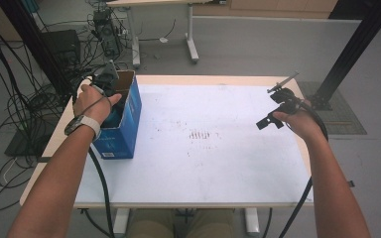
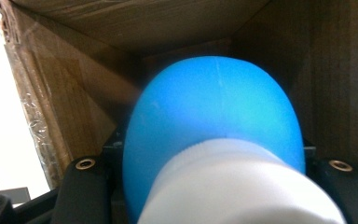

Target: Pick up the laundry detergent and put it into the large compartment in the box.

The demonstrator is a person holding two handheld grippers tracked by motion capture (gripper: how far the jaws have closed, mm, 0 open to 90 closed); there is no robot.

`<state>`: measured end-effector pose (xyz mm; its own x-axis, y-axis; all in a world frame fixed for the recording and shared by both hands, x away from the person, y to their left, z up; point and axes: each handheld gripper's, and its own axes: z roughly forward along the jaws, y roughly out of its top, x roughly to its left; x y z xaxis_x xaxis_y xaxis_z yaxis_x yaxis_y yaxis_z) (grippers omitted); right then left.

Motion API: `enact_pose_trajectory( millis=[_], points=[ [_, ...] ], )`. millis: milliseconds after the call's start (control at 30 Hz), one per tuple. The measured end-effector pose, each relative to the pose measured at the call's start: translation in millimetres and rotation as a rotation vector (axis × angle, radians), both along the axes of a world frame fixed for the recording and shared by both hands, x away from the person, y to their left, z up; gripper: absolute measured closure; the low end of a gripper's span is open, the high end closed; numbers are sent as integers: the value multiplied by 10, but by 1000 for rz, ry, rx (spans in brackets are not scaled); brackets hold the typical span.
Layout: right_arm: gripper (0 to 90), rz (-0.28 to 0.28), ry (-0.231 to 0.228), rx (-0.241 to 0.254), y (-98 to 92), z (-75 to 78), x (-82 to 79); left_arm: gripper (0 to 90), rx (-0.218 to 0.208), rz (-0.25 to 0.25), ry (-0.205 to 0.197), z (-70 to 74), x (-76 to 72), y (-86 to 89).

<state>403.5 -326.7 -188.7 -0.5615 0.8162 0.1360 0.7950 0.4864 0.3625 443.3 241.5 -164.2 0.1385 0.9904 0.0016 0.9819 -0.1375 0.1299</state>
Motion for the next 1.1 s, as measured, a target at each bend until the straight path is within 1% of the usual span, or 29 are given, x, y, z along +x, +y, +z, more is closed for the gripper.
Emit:
enact_pose_trajectory(
  millis=[500, 1100],
  points=[
    [121, -1, 2, 1, -8, -12, -3, 391, -3, 3, 2, -1, 5, 13],
    [121, -1, 2, 1, -18, -15, -9, 391, -2, -6, 6, 2, 22, 13]
  ],
)
